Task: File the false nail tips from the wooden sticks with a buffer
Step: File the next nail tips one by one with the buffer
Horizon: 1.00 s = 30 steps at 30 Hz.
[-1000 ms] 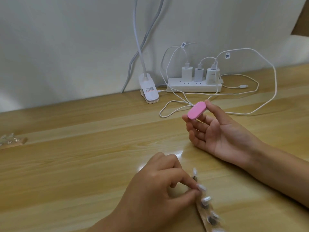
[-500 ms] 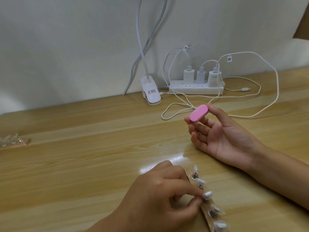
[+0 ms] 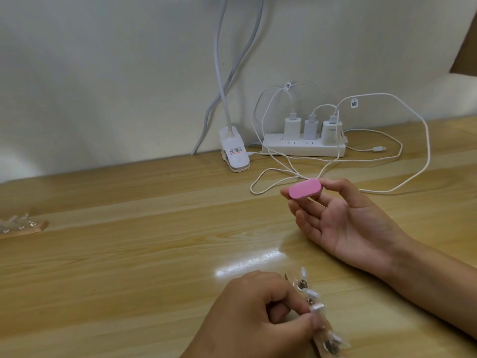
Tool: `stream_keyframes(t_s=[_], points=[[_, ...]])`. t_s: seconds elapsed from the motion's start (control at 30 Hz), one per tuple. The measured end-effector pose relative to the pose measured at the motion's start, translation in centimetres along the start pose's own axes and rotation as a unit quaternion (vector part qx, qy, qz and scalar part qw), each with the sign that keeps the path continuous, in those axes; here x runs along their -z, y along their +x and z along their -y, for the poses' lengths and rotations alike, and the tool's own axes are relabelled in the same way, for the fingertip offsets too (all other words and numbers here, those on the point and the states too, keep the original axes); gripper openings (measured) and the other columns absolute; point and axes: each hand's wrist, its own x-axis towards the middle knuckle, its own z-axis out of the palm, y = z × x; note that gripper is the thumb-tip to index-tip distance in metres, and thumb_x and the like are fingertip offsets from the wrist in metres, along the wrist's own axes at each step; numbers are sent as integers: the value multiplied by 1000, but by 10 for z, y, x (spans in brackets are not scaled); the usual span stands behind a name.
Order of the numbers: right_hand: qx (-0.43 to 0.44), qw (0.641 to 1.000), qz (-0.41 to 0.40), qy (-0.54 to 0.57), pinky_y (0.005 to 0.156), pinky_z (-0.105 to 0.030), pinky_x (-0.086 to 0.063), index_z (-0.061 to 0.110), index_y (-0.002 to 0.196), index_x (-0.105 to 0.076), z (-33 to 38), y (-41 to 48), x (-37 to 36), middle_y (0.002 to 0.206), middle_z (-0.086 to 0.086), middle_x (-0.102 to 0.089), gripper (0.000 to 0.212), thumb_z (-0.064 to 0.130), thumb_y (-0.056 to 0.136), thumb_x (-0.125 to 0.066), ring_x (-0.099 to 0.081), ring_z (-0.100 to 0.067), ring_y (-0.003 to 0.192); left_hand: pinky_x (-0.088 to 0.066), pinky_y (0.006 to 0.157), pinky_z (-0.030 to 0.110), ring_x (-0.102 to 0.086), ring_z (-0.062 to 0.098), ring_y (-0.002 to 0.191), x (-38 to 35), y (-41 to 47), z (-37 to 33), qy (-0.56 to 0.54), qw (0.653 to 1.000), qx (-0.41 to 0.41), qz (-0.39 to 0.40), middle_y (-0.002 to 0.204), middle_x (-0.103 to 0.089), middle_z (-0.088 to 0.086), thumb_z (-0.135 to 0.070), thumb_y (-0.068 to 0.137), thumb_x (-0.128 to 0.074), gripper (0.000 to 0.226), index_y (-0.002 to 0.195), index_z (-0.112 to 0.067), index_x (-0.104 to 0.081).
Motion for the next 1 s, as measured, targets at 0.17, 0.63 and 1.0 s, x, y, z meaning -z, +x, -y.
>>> stream_keyframes(t_s=[0.17, 0.63, 1.0], points=[[-6, 999, 37, 7, 82, -26, -58, 3, 127, -59, 2, -1, 0, 132, -13, -63, 73, 19, 61, -85, -70, -18, 97, -25, 51, 17, -28, 7, 48, 5, 1, -1, -139, 987, 73, -46, 45, -32, -12, -48, 56, -76, 23, 62, -27, -70], [-72, 977, 197, 32, 104, -30, -48, 2, 124, -65, 2, -9, -11, 134, -20, -60, 41, 7, 84, -61, -64, -25, 115, -48, 62, 12, -67, 5, 71, 14, 14, 9, -314, 940, 62, -120, 75, -73, 1, -34, 57, -78, 21, 77, -25, -75], [251, 866, 9, -432, 83, -24, -54, 25, 101, -67, -22, -19, -19, 105, -4, -74, 32, 39, 73, -72, -68, -19, 102, -49, 66, 14, -64, 4, 72, 12, 15, 14, -273, 954, 64, -105, 81, -75, 4, -37, 66, -75, 16, 79, -28, -77]])
